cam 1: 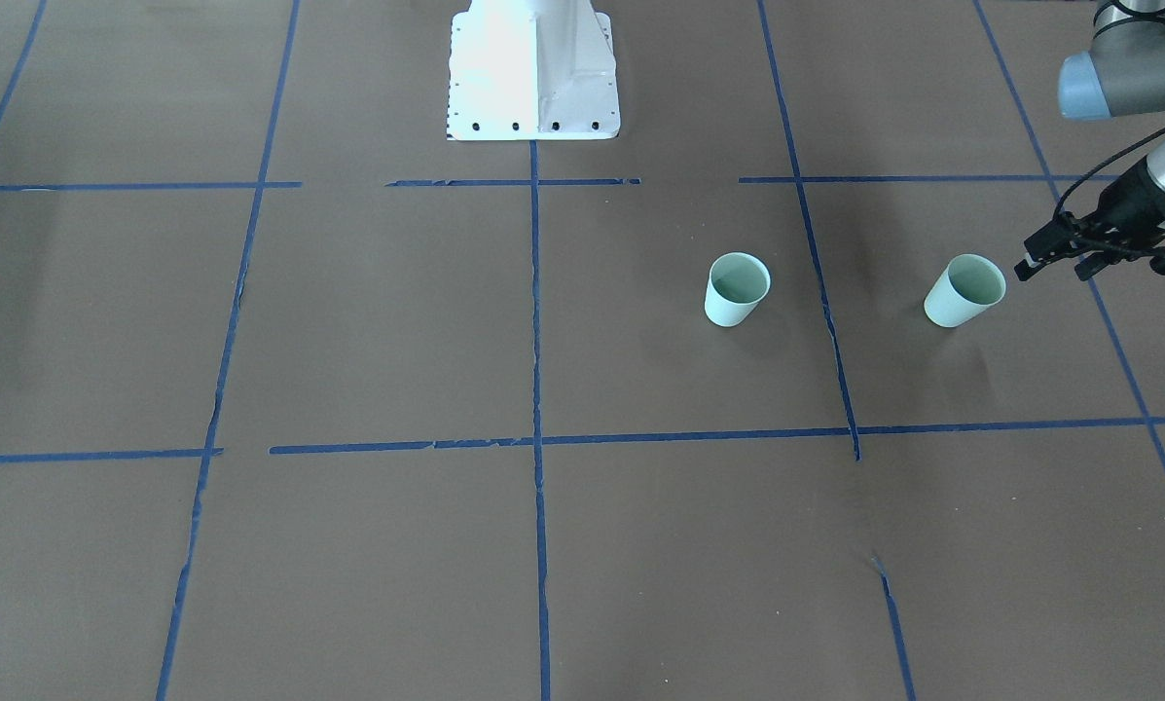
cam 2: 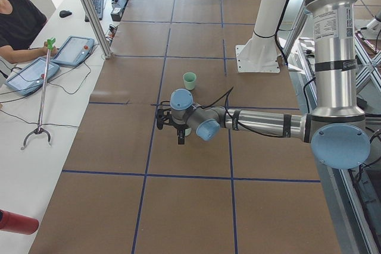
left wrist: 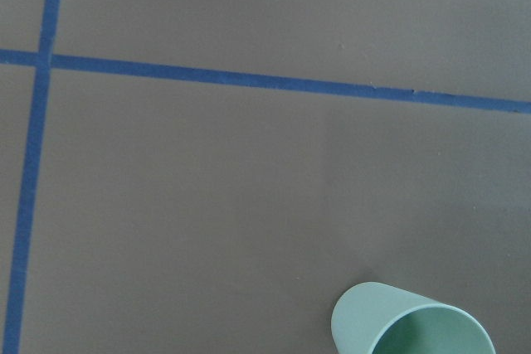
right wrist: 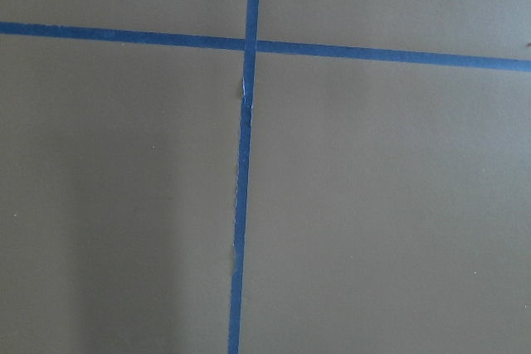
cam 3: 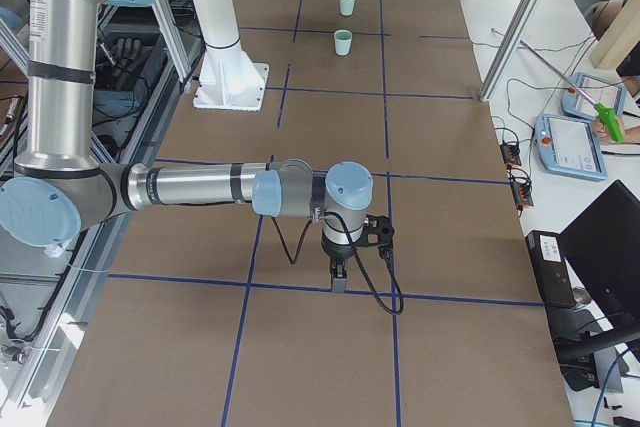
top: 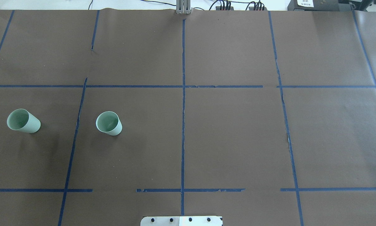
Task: Stack cups
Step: 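Reach the left gripper down and grasp the outer pale green cup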
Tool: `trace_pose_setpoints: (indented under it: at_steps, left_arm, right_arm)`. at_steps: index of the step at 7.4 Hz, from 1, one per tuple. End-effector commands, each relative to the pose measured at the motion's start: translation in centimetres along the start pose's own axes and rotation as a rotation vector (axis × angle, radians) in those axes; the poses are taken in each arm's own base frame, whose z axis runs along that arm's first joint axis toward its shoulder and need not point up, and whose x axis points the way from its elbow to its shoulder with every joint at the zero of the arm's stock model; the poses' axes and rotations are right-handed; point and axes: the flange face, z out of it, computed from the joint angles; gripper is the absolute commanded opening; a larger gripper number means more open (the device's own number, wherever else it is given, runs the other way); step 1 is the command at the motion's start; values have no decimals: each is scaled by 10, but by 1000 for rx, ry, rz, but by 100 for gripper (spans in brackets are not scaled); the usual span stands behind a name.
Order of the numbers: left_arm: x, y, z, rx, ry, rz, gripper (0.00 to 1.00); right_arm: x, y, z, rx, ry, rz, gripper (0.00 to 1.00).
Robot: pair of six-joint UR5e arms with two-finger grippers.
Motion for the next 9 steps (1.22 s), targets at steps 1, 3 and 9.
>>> trace_pose_setpoints:
  at_steps: [1,3,9]
  left_arm:
    - [18,11,23,-33,-9,2,100]
    - [25,15,31,-52,-8,18,100]
    - [39,9,39,-56,-2,46,0]
  right_arm:
    - [0,0,0,-1,0,1,100]
    - [0,0,0,0,0,1,100]
    - [0,0,0,-1,0,1,100]
